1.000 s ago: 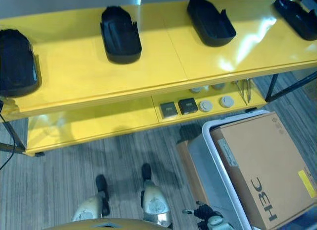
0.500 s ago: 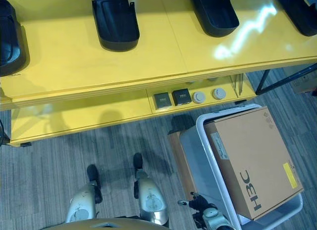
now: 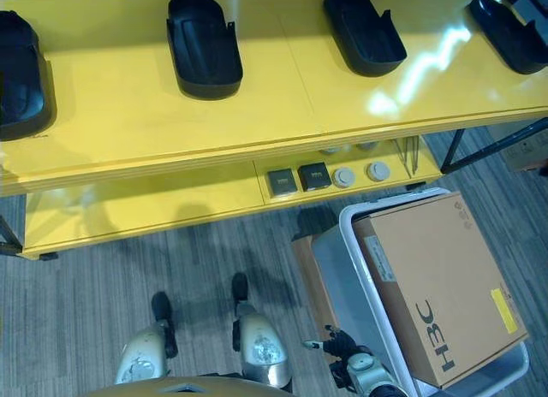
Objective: Move parts from the plastic box to the shelf.
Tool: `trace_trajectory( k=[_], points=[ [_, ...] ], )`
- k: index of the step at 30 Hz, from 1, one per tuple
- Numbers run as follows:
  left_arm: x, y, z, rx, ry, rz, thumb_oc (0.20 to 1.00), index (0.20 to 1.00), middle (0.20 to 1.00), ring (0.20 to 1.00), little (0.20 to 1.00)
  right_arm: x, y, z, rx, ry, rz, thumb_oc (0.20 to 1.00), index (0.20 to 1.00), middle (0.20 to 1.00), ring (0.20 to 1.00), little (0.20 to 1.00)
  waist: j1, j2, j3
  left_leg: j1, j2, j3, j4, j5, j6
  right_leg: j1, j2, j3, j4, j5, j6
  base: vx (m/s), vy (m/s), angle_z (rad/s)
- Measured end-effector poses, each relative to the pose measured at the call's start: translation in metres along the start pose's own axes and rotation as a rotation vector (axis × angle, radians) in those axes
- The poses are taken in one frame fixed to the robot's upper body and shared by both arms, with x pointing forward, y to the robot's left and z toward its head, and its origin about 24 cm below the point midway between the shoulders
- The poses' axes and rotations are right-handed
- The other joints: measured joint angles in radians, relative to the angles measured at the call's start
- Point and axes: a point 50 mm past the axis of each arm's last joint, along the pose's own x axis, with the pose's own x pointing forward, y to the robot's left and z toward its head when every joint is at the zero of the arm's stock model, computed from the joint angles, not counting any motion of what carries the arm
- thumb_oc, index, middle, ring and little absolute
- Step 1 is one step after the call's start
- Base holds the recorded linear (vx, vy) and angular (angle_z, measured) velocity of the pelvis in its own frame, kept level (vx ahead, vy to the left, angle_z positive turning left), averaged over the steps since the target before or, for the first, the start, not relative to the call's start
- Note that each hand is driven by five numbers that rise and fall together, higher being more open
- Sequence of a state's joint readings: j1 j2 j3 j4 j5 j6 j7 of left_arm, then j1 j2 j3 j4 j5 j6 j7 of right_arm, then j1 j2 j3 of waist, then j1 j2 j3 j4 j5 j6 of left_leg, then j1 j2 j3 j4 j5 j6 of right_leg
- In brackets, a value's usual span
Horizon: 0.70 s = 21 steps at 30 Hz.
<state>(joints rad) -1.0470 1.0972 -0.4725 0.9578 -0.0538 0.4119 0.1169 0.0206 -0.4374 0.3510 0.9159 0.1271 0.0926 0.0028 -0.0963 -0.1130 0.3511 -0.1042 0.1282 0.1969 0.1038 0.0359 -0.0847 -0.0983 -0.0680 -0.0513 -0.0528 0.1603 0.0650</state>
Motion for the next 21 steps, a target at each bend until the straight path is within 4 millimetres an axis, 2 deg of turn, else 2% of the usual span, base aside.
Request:
trace_trajectory(
  k=[6,7,9,11,13,14,15,16,17,18,19,21],
  points=[
    [-0.004,0.012,0.015,0.002,-0.107,0.042,1.000,1.000,1.000,1.000,1.000,-0.003,0.002,-0.018,-0.006,0.066,-0.001,1.000,1.000,1.000,1.000,1.000,0.015,0.047,-0.089,0.073,-0.012,-0.003,-0.071,0.018,-0.001,0.051,-0.006,-0.014,-0.008,-0.007,0.003,0.10,0.032,0.06],
    [-0.007,0.022,0.025,-0.008,-0.194,0.087,1.000,1.000,1.000,1.000,1.000,-0.004,0.002,-0.022,-0.006,0.075,0.000,1.000,1.000,1.000,1.000,1.000,0.024,0.063,-0.112,0.106,-0.016,-0.003,-0.110,0.035,0.005,0.071,-0.006,-0.017,-0.017,-0.007,0.003,0.15,0.032,0.06],
    [-0.017,0.029,0.040,-0.091,-0.324,0.086,1.000,1.000,1.000,1.000,1.000,-0.005,0.004,-0.028,-0.015,0.091,-0.001,1.000,1.000,1.000,1.000,1.000,0.034,0.077,-0.137,0.134,-0.018,-0.002,-0.138,0.039,-0.001,0.093,-0.006,-0.019,-0.028,-0.010,0.006,0.15,0.020,0.04],
    [-0.037,0.018,0.057,-0.258,-0.485,-0.006,1.000,1.000,1.000,1.000,1.000,-0.008,0.008,-0.038,-0.008,0.116,0.001,1.000,1.000,1.000,1.000,1.000,0.048,0.091,-0.165,0.160,-0.021,-0.004,-0.158,0.040,-0.004,0.111,-0.005,-0.023,-0.028,-0.023,0.012,0.10,0.010,0.04],
    [-0.070,-0.014,0.055,-0.475,-0.612,-0.184,1.000,1.000,1.000,1.000,1.000,-0.011,0.012,-0.049,0.014,0.147,-0.002,1.000,1.000,1.000,1.000,1.000,0.065,0.113,-0.193,0.182,-0.025,-0.005,-0.180,0.041,-0.004,0.127,-0.007,-0.029,-0.028,-0.037,0.021,0.08,-0.008,0.05],
    [-0.088,-0.029,0.050,-0.578,-0.649,-0.260,0.918,0.918,0.918,0.918,0.918,-0.014,0.015,-0.053,0.009,0.150,-0.001,1.000,1.000,1.000,1.000,1.000,0.065,0.118,-0.199,0.190,-0.030,-0.008,-0.186,0.040,-0.004,0.134,-0.008,-0.038,-0.028,-0.044,0.026,0.06,-0.020,0.05],
    [-0.108,-0.046,0.035,-0.717,-0.649,-0.336,0.523,0.523,0.523,0.523,0.523,-0.015,0.016,-0.056,0.042,0.156,-0.010,1.000,1.000,1.000,1.000,1.000,0.065,0.130,-0.207,0.195,-0.031,-0.008,-0.188,0.036,-0.001,0.139,-0.015,-0.041,-0.028,-0.048,0.029,0.05,-0.022,0.04],
    [-0.130,-0.070,0.019,-0.821,-0.623,-0.421,0.200,0.200,0.200,0.200,0.200,-0.017,0.021,-0.061,0.062,0.167,-0.014,1.000,1.000,1.000,1.000,1.000,0.066,0.139,-0.214,0.194,-0.033,-0.008,-0.188,0.034,0.000,0.143,-0.016,-0.040,-0.028,-0.052,0.031,0.03,-0.016,0.03],
    [-0.155,-0.099,-0.003,-0.927,-0.539,-0.520,0.200,0.200,0.200,0.200,0.200,-0.020,0.029,-0.070,0.078,0.188,-0.009,1.000,1.000,1.000,1.000,1.000,0.066,0.133,-0.216,0.202,-0.033,-0.009,-0.187,0.034,0.004,0.143,-0.018,-0.041,-0.028,-0.054,0.031,0.03,-0.013,0.03],
    [-0.170,-0.123,-0.016,-0.974,-0.452,-0.597,0.200,0.200,0.200,0.200,0.200,-0.023,0.037,-0.076,0.085,0.205,0.009,1.000,1.000,1.000,1.000,1.000,0.079,0.130,-0.214,0.205,-0.032,-0.011,-0.184,0.033,0.003,0.143,-0.016,-0.041,-0.028,-0.056,0.031,0.02,-0.008,0.09],
    [-0.181,-0.152,-0.033,-0.980,-0.334,-0.669,0.200,0.200,0.200,0.200,0.200,-0.025,0.046,-0.082,0.082,0.225,0.024,1.000,1.000,1.000,1.000,1.000,0.101,0.106,-0.202,0.196,-0.029,-0.019,-0.182,0.035,0.001,0.138,-0.013,-0.044,-0.029,-0.060,0.024,0.04,-0.016,0.11],
    [-0.187,-0.173,-0.046,-0.978,-0.251,-0.710,0.200,0.200,0.200,0.200,0.200,-0.027,0.046,-0.089,0.072,0.247,0.013,1.000,1.000,1.000,1.000,1.000,0.107,0.073,-0.188,0.187,-0.029,-0.029,-0.182,0.038,0.000,0.129,-0.012,-0.047,-0.029,-0.061,0.023,0.04,-0.010,0.05]
  ],
)
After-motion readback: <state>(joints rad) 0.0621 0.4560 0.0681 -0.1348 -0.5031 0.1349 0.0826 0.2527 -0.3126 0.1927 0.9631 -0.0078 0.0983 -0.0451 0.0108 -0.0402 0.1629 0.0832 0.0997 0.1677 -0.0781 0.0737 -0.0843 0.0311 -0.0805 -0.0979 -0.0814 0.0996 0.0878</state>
